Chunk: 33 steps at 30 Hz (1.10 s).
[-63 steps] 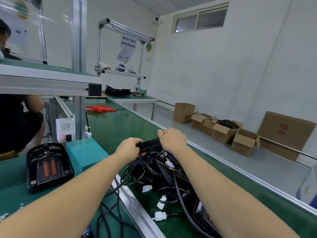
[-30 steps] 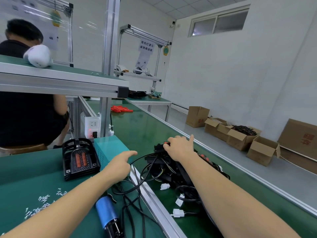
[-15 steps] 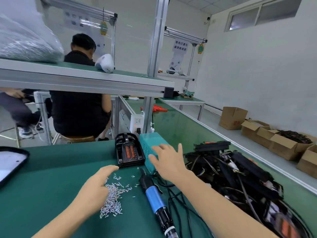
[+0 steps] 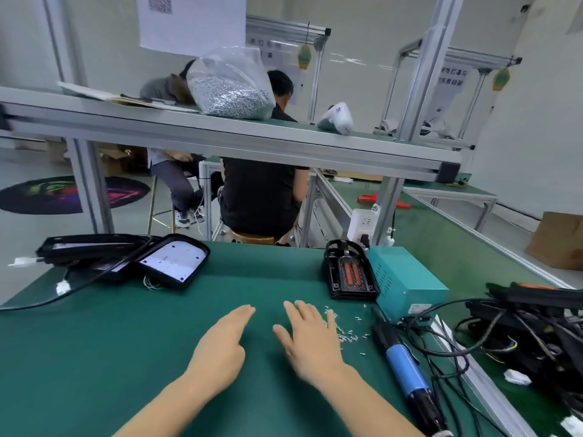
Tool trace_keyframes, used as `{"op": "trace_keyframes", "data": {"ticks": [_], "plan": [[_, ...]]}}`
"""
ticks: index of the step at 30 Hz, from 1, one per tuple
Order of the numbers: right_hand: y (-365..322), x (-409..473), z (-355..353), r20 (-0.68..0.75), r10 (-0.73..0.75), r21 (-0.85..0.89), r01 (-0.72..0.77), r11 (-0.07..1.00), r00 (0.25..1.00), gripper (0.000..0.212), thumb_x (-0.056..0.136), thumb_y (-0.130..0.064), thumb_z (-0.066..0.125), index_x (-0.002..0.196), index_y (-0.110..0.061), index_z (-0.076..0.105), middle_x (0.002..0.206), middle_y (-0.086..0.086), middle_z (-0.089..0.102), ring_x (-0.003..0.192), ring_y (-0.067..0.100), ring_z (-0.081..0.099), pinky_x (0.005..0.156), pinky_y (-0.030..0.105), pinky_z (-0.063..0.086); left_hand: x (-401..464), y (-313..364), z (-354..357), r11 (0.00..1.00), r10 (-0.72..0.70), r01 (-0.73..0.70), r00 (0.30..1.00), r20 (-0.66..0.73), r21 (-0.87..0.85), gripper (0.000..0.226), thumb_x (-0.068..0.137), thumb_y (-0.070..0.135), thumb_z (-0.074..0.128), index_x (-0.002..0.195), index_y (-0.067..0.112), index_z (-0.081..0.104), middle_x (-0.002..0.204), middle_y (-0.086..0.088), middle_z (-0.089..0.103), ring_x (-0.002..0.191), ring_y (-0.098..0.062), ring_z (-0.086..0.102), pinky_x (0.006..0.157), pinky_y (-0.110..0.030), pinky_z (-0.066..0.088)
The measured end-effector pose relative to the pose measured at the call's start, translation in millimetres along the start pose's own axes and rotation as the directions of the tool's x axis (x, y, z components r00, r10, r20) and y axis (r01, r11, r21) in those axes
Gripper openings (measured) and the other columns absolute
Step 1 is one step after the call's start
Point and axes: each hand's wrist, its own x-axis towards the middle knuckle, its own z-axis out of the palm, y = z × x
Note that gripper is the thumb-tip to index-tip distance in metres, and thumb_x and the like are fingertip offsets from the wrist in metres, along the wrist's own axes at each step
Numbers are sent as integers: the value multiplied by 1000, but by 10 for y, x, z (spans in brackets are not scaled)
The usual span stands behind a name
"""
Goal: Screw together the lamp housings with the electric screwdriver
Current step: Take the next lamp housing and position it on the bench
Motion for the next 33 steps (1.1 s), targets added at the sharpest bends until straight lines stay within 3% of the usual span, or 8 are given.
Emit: {"op": "trace_keyframes", "data": {"ticks": [3,7,12,19,23,25,28,33], "plan": [[-227,11,169,33,-40,4,40,999,999,59,104,-50,23,156,-24,13,162,-6,12,149,11,7,119,46,-5,114,-258,-170,972,53,-24,992,-116,233,69,85,-7,35,147,22,29,155,9,23,142,-7,19,115,-21,12],[-477,6,328,61,-93,-2,93,996,994,59,103,-51,21,156,-27,11,163,-6,9,150,11,5,119,45,-6,427,-677,-518,821,15,97,981,-191,563,65,89,6,43,148,23,22,156,8,17,144,-17,10,118,-41,6],[-622,36,446,90,-104,-6,105,994,991,60,102,-55,19,156,-33,5,163,-11,3,150,10,0,119,44,-9,731,-1074,-832,652,-27,173,978,-206,738,66,89,10,48,148,18,19,158,-1,13,146,-27,3,115,-53,-3],[-650,136,466,66,-66,-37,68,997,996,58,101,-57,20,154,-40,3,162,-15,3,149,6,0,119,43,-7,926,-1377,-1451,726,-20,365,859,-512,584,61,81,13,53,140,19,37,148,1,35,142,-22,18,113,-51,7],[-707,148,446,63,-63,-57,67,996,996,57,101,-57,20,153,-41,1,162,-16,2,149,5,-1,119,44,-7,970,-1758,-1877,598,-282,512,855,-436,617,45,84,17,51,129,15,49,135,-6,50,134,-29,30,112,-53,12],[-740,161,440,60,-71,-57,75,996,996,57,101,-56,21,153,-41,2,162,-15,3,149,5,-1,119,44,-7,963,-1907,-1957,566,-336,514,858,-388,645,34,86,13,49,119,18,57,122,-4,58,123,-28,42,108,-48,25],[-795,178,420,59,-89,-52,92,994,994,57,101,-56,21,153,-40,4,162,-15,2,149,7,-1,118,45,-8,934,-1981,-2014,568,-195,466,877,-440,678,28,88,14,55,114,22,61,112,-1,62,111,-25,50,90,-36,36],[-875,144,346,5,-133,-18,133,991,991,57,102,-54,22,154,-38,4,162,-13,3,149,7,0,119,42,-8,778,-1931,-2062,702,-33,392,852,-522,595,23,87,15,63,109,12,66,102,-6,59,100,-29,49,81,-35,35]]}}
